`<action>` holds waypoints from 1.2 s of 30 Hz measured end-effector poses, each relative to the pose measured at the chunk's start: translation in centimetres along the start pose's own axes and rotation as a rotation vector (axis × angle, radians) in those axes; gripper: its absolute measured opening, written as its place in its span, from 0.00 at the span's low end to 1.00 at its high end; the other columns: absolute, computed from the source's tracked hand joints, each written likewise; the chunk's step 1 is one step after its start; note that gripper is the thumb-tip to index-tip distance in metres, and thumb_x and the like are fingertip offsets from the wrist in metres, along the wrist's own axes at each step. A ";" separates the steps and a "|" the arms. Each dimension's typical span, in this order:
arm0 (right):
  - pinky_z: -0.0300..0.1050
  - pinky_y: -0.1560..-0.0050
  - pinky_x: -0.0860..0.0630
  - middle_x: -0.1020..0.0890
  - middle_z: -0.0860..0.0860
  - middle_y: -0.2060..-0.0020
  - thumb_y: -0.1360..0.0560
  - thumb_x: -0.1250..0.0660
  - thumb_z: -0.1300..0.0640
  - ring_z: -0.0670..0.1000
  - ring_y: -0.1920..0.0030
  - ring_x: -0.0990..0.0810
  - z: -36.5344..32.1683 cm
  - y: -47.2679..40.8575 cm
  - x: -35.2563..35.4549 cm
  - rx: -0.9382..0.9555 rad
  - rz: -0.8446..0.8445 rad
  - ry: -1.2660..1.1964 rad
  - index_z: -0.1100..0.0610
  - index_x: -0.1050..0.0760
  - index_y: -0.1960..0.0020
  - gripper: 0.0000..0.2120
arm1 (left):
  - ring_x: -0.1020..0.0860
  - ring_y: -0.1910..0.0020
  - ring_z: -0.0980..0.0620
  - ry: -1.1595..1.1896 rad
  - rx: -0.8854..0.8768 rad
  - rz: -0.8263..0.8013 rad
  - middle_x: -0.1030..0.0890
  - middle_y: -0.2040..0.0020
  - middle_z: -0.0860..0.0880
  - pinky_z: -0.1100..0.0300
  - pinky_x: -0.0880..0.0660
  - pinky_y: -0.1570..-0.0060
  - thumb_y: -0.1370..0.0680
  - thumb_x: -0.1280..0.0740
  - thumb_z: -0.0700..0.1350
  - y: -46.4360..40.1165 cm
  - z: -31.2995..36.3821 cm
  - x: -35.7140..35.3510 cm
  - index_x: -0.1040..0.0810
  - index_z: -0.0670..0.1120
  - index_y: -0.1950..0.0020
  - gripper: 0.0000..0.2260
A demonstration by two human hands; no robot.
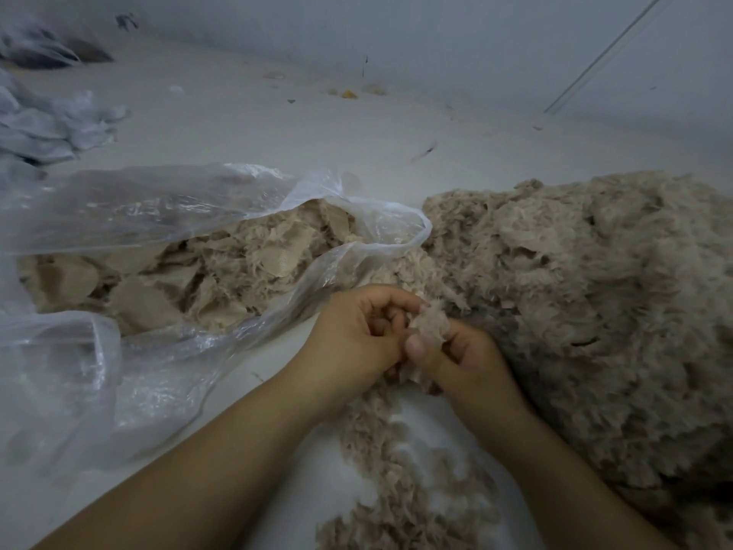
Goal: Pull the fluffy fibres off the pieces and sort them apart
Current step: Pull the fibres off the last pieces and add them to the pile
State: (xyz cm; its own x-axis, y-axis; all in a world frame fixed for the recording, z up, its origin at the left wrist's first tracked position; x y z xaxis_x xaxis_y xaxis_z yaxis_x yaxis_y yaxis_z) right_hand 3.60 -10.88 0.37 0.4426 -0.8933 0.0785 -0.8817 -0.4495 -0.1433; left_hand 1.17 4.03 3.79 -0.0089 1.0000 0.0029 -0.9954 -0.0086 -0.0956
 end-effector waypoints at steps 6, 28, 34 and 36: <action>0.48 0.62 0.27 0.20 0.61 0.68 0.28 0.34 0.39 0.54 0.66 0.24 -0.2 -0.1 -0.1 -0.019 -0.007 -0.042 0.59 0.21 0.60 0.21 | 0.20 0.54 0.38 -0.116 -0.020 -0.107 0.18 0.54 0.40 0.44 0.22 0.47 0.25 0.31 0.35 -0.1 0.0 -0.1 0.18 0.47 0.46 0.11; 0.42 0.66 0.30 0.24 0.47 0.72 0.27 0.40 0.37 0.44 0.69 0.26 0.0 0.0 0.3 -0.121 0.071 -0.017 0.51 0.22 0.65 0.20 | 0.26 0.62 0.58 -0.192 -0.054 -0.054 0.23 0.43 0.45 0.59 0.25 0.61 0.27 0.28 0.33 0.0 0.8 -0.1 0.21 0.41 0.57 0.05; 0.38 0.66 0.25 0.16 0.46 0.64 0.30 0.28 0.41 0.43 0.65 0.19 -0.1 -0.2 -0.1 0.018 -0.021 0.016 0.45 0.18 0.53 0.10 | 0.24 0.60 0.44 -0.057 -0.070 0.074 0.19 0.57 0.47 0.54 0.24 0.61 0.29 0.27 0.30 -0.4 0.1 0.3 0.24 0.42 0.65 0.11; 0.39 0.65 0.24 0.16 0.48 0.63 0.31 0.28 0.43 0.43 0.64 0.18 0.3 -0.2 0.0 0.001 -0.003 0.032 0.43 0.19 0.52 0.09 | 0.24 0.65 0.46 -0.037 -0.040 0.078 0.20 0.59 0.46 0.60 0.26 0.70 0.28 0.27 0.32 -0.4 0.0 0.4 0.24 0.44 0.65 0.11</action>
State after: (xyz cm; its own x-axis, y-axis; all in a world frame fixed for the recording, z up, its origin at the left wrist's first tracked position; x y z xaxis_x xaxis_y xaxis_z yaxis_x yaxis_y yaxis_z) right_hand 3.82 -10.77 0.09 0.4400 -0.8912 0.1107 -0.8801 -0.4524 -0.1439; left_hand 1.55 4.45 3.82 -0.0908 0.9954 0.0309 -0.9868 -0.0858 -0.1372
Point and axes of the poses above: each hand's wrist, its own y-axis away from the middle knuckle, its own x-axis out of the back of the hand, z = x × y, the point moved 1 cm from there along -y, towards the middle knuckle
